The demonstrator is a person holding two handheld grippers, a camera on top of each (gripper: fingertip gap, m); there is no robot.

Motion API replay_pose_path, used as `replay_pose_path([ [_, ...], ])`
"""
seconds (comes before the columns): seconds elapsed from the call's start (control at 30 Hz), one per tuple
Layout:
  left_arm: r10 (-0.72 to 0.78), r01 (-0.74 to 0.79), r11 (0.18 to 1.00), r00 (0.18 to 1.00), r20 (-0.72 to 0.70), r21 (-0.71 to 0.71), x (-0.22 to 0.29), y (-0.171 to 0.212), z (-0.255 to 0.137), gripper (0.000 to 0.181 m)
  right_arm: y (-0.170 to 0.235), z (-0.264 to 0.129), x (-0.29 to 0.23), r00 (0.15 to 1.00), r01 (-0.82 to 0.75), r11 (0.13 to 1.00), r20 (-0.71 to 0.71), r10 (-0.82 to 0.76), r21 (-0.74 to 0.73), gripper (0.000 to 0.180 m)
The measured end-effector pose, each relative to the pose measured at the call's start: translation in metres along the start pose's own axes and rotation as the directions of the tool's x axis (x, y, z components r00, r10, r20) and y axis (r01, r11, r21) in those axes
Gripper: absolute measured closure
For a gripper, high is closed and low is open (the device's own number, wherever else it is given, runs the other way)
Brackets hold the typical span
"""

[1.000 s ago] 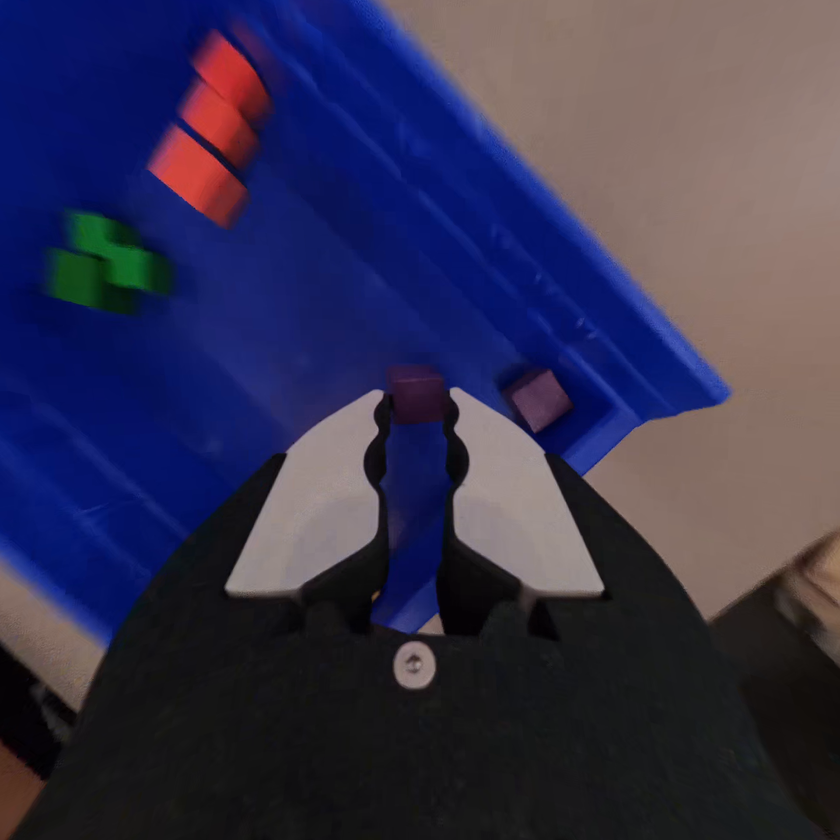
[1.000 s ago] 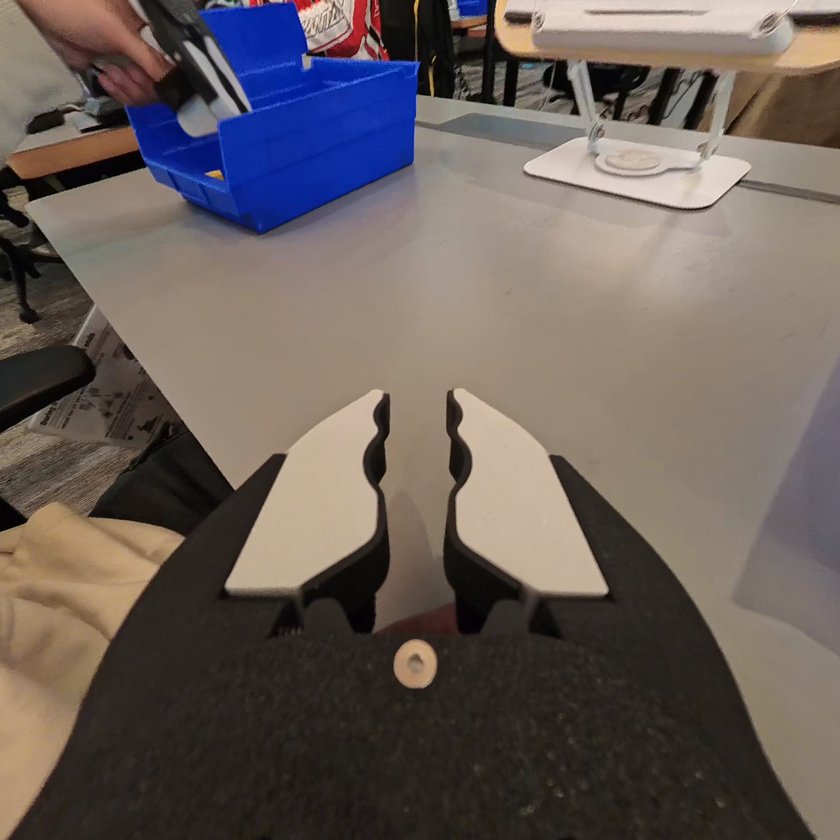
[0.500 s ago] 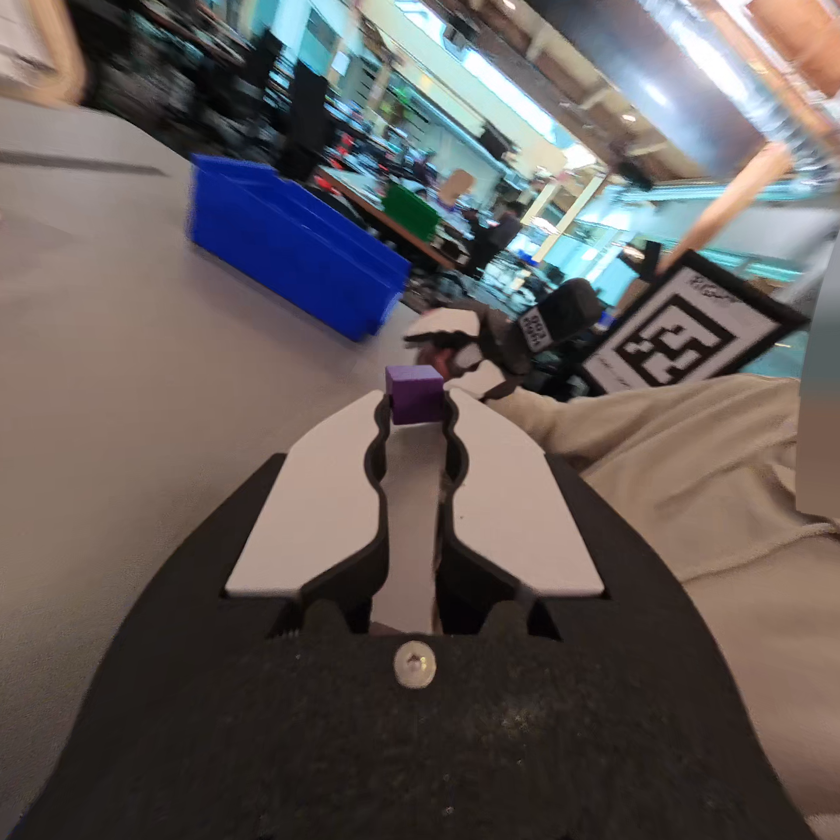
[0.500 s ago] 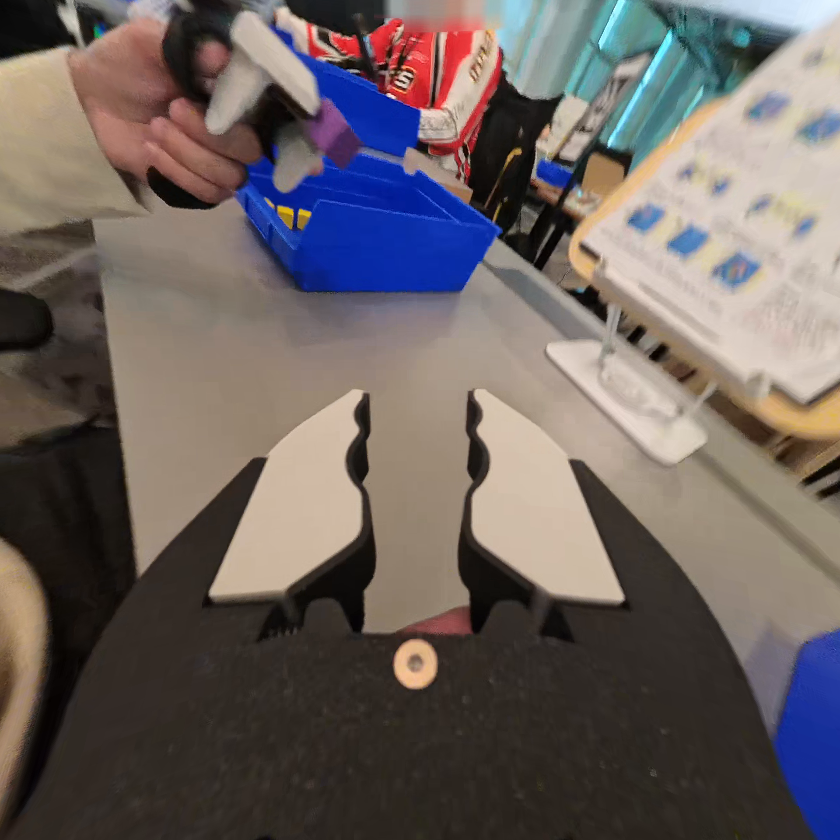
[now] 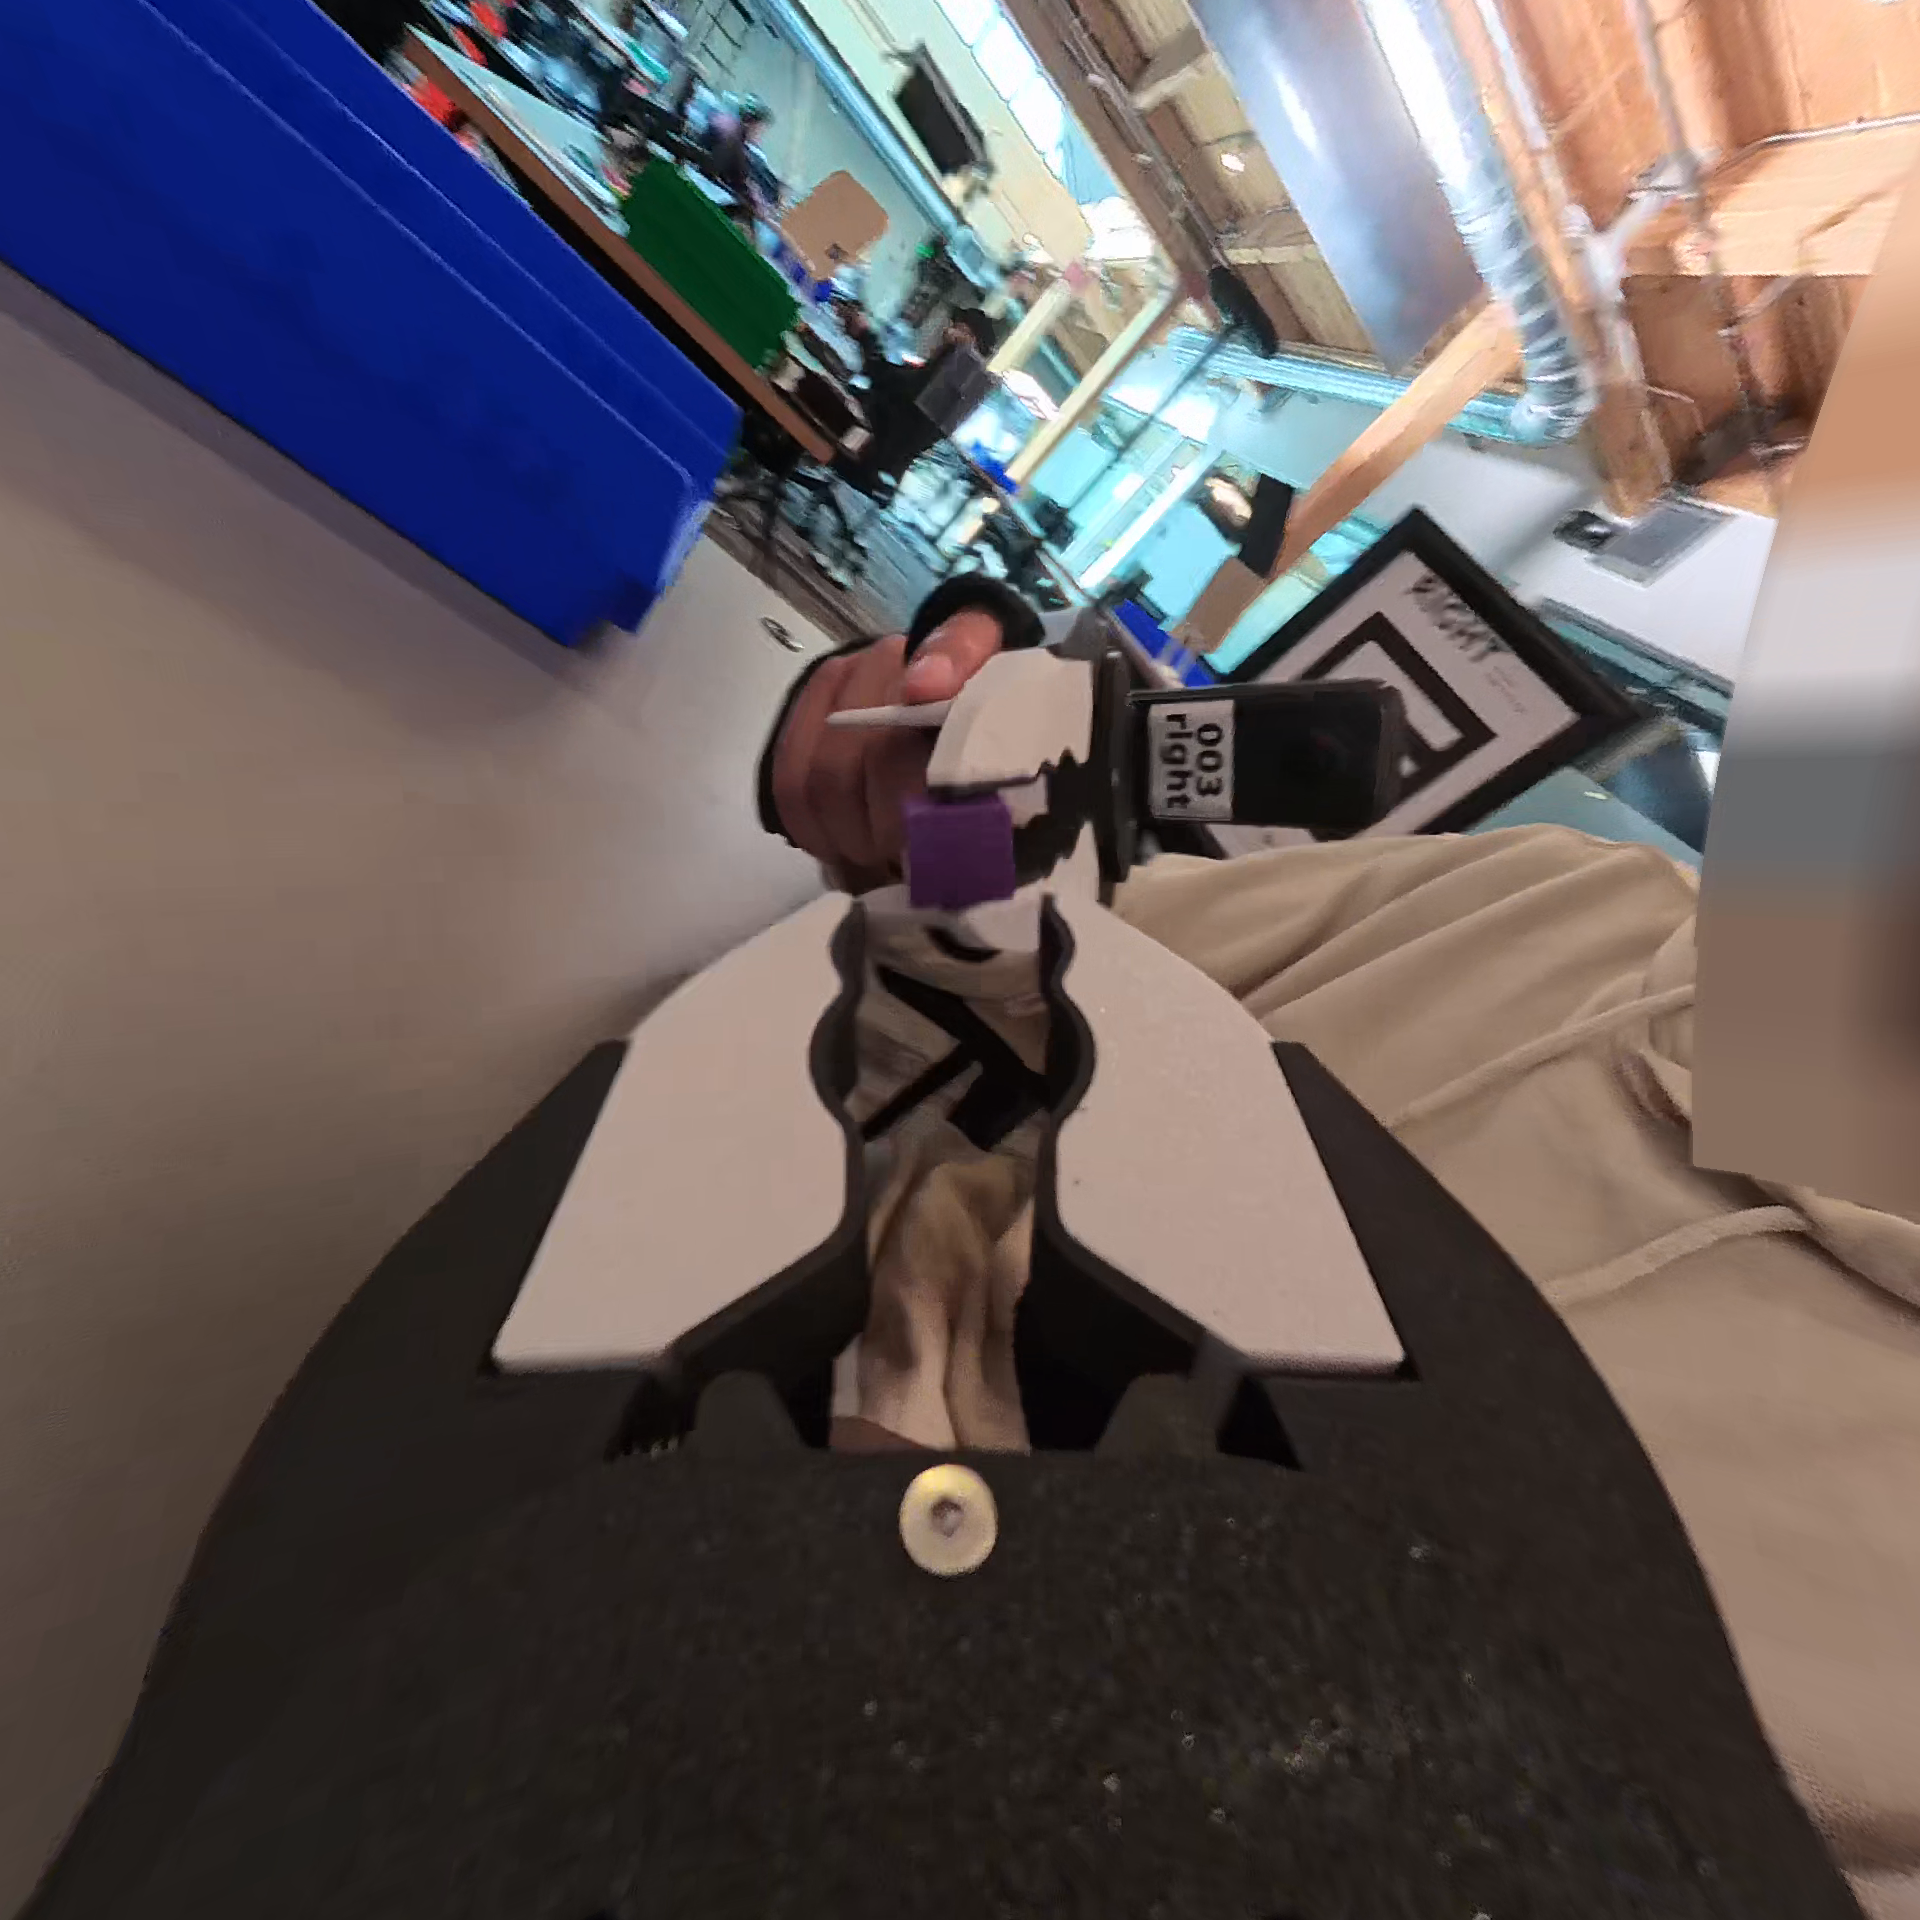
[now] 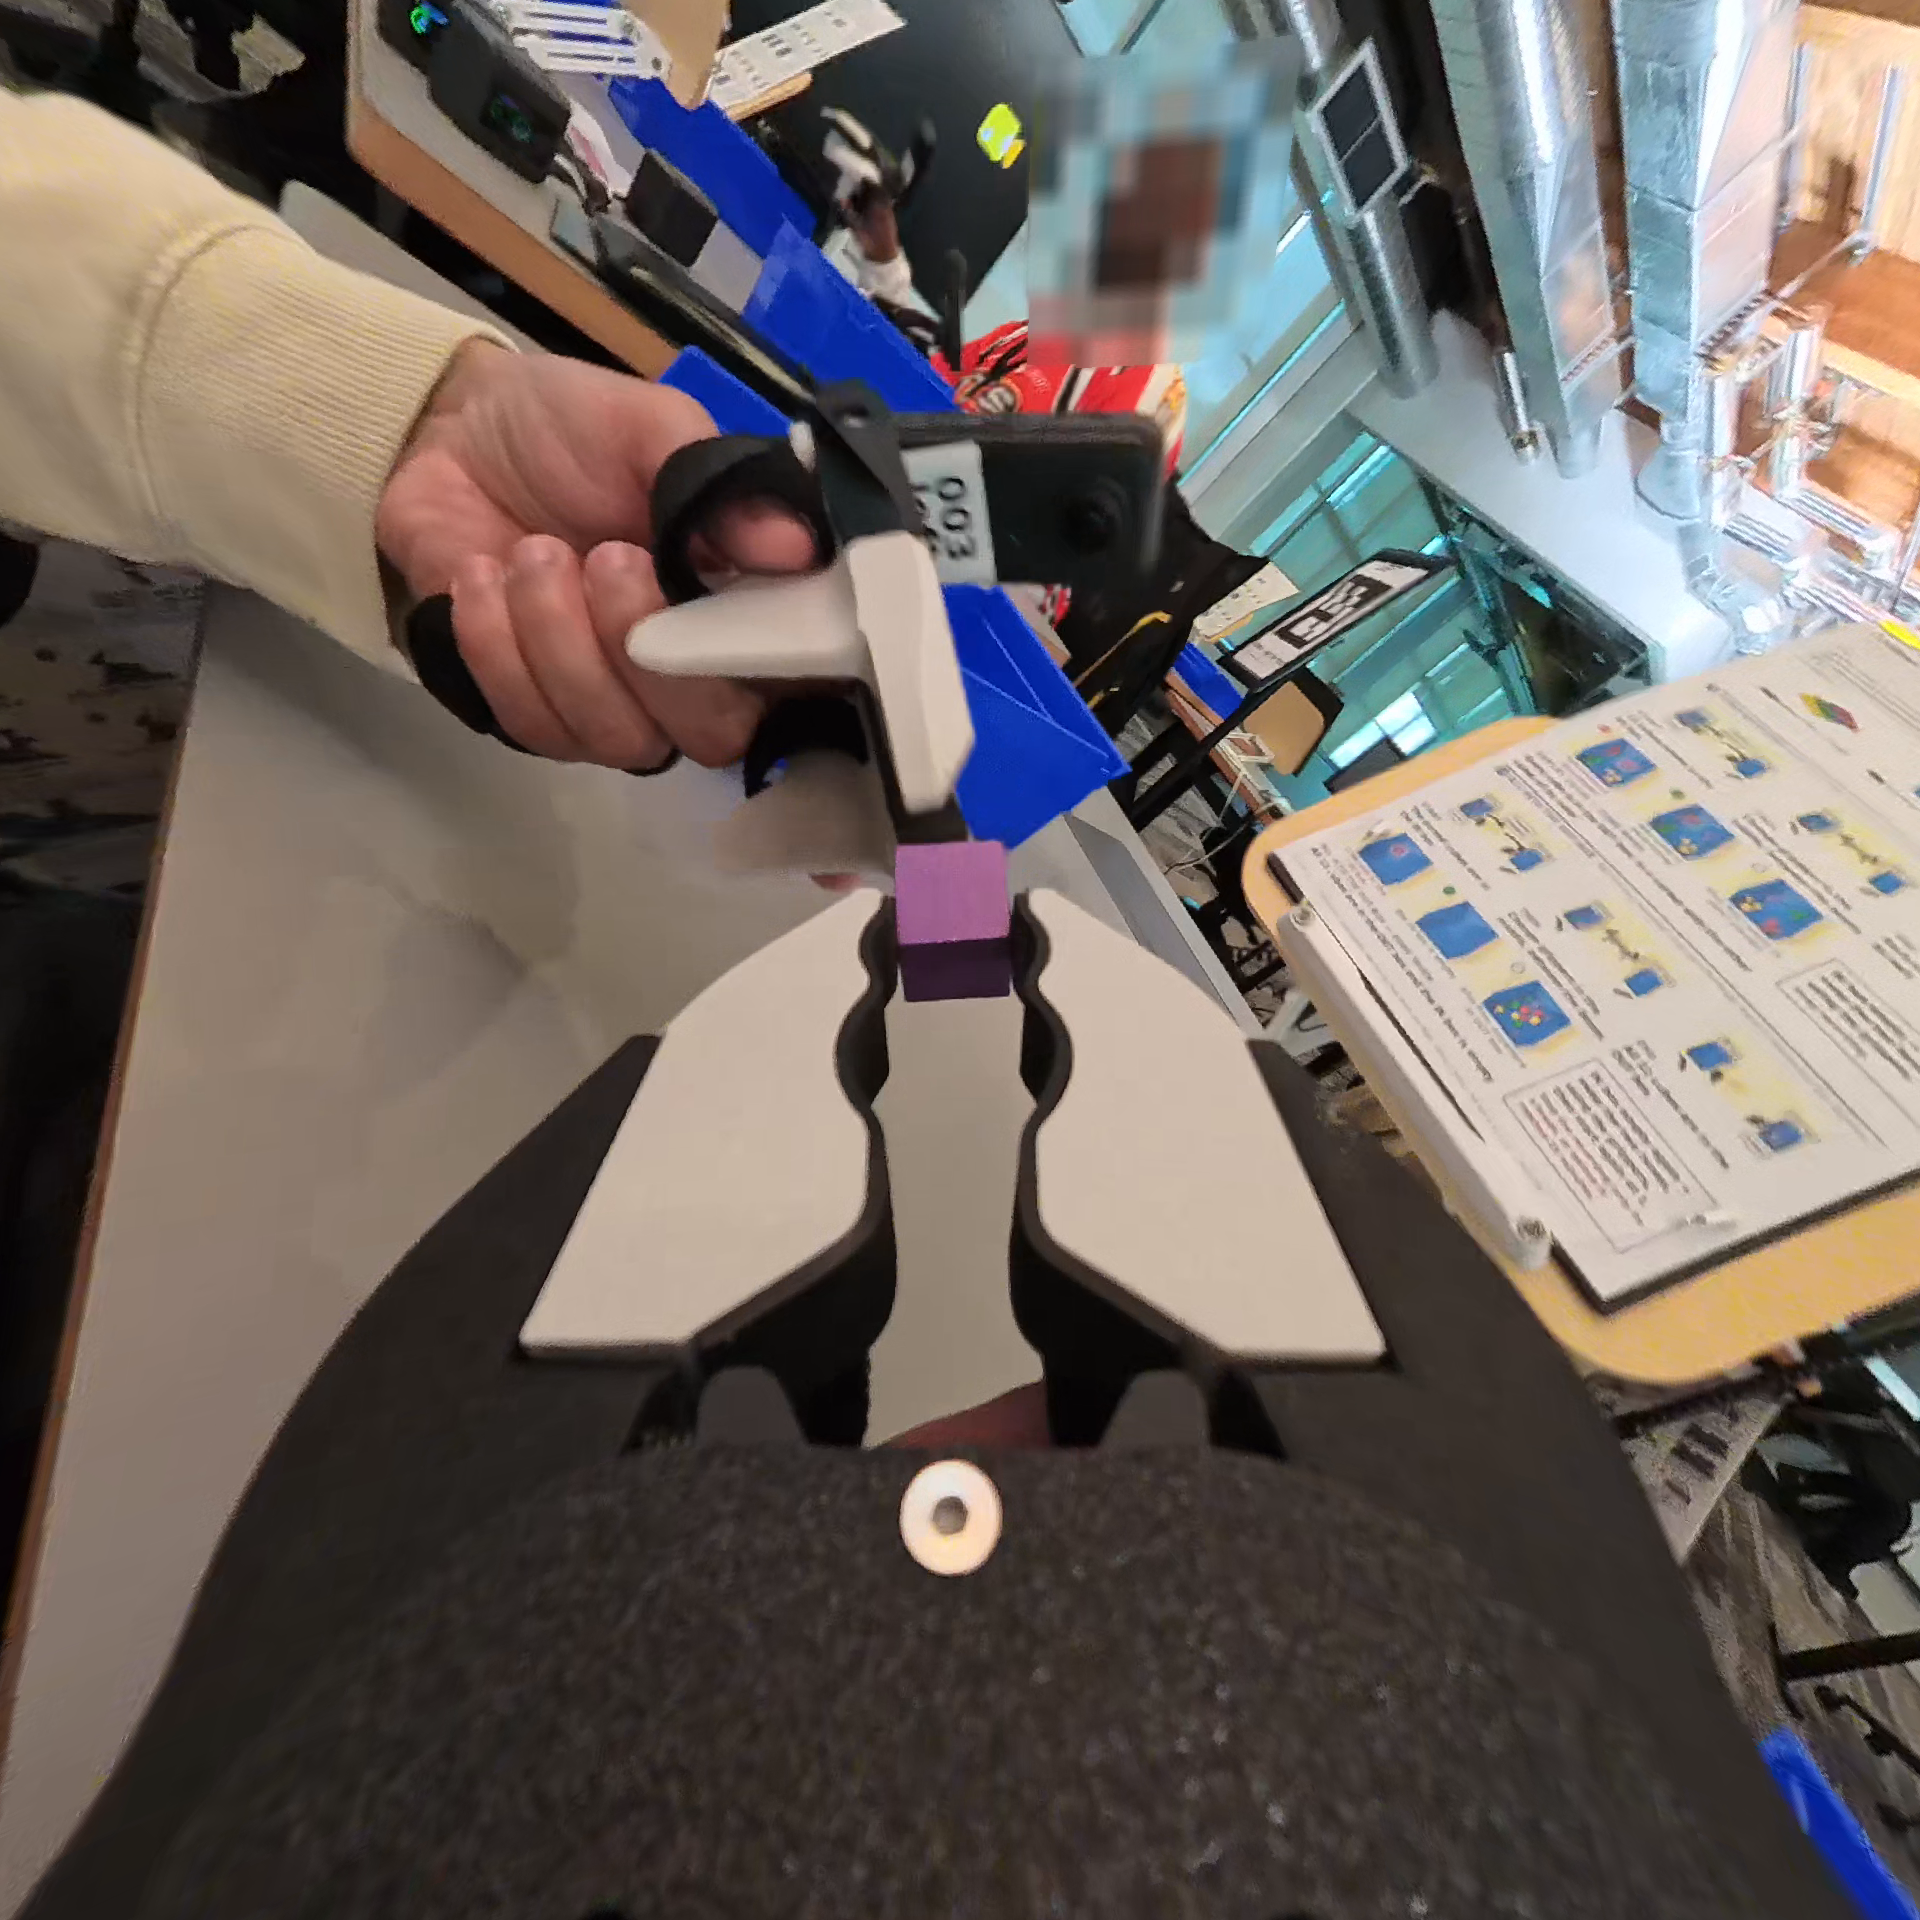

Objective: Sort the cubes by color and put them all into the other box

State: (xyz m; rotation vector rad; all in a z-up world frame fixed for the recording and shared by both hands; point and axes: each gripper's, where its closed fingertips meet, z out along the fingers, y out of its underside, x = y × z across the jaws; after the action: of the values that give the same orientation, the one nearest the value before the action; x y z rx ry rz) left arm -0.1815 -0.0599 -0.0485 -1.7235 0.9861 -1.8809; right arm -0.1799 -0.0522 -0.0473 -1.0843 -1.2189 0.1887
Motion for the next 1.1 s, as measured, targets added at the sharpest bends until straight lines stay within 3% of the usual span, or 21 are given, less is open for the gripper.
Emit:
replay_pose_path([
  [0.03, 0.026, -0.027, 0.999, 0.998, 0.057, 0.019, -0.003, 0.002, -0.003, 0.138, 0.003, -0.008, 0.001, 1.0, -0.024, 1.0, -0.013, 0.024, 0.002, 0.159],
  [0.1, 0.099, -0.116, 0.991, 0.965, 0.241, 0.058, -0.015, 0.008, -0.015, 0.132, 0.013, -0.026, 0.004, 0.992, -0.114, 0.993, -0.048, 0.113, -0.017, 0.159],
  [0.17, 0.14, -0.199, 0.977, 0.872, 0.468, 0.078, -0.036, 0.018, -0.035, 0.13, 0.026, -0.046, 0.009, 0.97, -0.225, 0.974, -0.108, 0.22, -0.034, 0.159],
  [0.23, 0.157, -0.232, 0.971, 0.789, 0.594, 0.051, -0.048, 0.035, -0.049, 0.129, 0.044, -0.066, 0.02, 0.933, -0.316, 0.946, -0.206, 0.296, -0.072, 0.159],
  [0.37, 0.182, -0.242, 0.97, 0.756, 0.629, 0.011, -0.047, 0.054, -0.055, 0.13, 0.069, -0.113, 0.073, 0.814, -0.456, 0.887, -0.438, 0.382, -0.073, 0.159],
  [0.47, 0.226, -0.282, 0.959, 0.75, 0.622, -0.009, -0.04, 0.051, -0.051, 0.13, 0.107, -0.171, 0.155, 0.652, -0.542, 0.836, -0.672, 0.35, -0.09, 0.159],
  [0.57, 0.288, -0.306, 0.948, 0.723, 0.628, -0.082, -0.042, 0.057, -0.045, 0.131, 0.197, -0.193, 0.204, 0.58, -0.75, 0.608, -0.702, 0.414, -0.26, 0.159],
  [0.7, 0.37, -0.347, 0.922, 0.665, 0.648, -0.171, -0.045, 0.064, -0.039, 0.131, 0.323, -0.189, 0.228, 0.538, -0.843, 0.27, -0.723, 0.433, -0.465, 0.158],
  [0.77, 0.379, -0.354, 0.919, 0.675, 0.633, -0.173, -0.039, 0.066, -0.034, 0.131, 0.357, -0.175, 0.227, 0.501, -0.855, 0.142, -0.721, 0.479, -0.499, 0.158],
  [0.83, 0.378, -0.352, 0.92, 0.678, 0.63, -0.174, -0.037, 0.067, -0.034, 0.129, 0.371, -0.162, 0.226, 0.466, -0.861, 0.083, -0.713, 0.523, -0.502, 0.149],
  [0.93, 0.364, -0.344, 0.925, 0.67, 0.647, -0.164, -0.038, 0.068, -0.042, 0.129, 0.358, -0.164, 0.239, 0.522, -0.842, 0.151, -0.709, 0.475, -0.518, 0.142],
  [1.0, 0.348, -0.338, 0.929, 0.653, 0.673, -0.151, -0.042, 0.067, -0.052, 0.13, 0.324, -0.174, 0.25, 0.538, -0.843, 0.269, -0.727, 0.427, -0.466, 0.142],
  [1.1, 0.302, -0.32, 0.94, 0.62, 0.724, -0.119, -0.05, 0.062, -0.066, 0.132, 0.24, -0.173, 0.234, 0.533, -0.82, 0.491, -0.708, 0.463, -0.296, 0.144],
])
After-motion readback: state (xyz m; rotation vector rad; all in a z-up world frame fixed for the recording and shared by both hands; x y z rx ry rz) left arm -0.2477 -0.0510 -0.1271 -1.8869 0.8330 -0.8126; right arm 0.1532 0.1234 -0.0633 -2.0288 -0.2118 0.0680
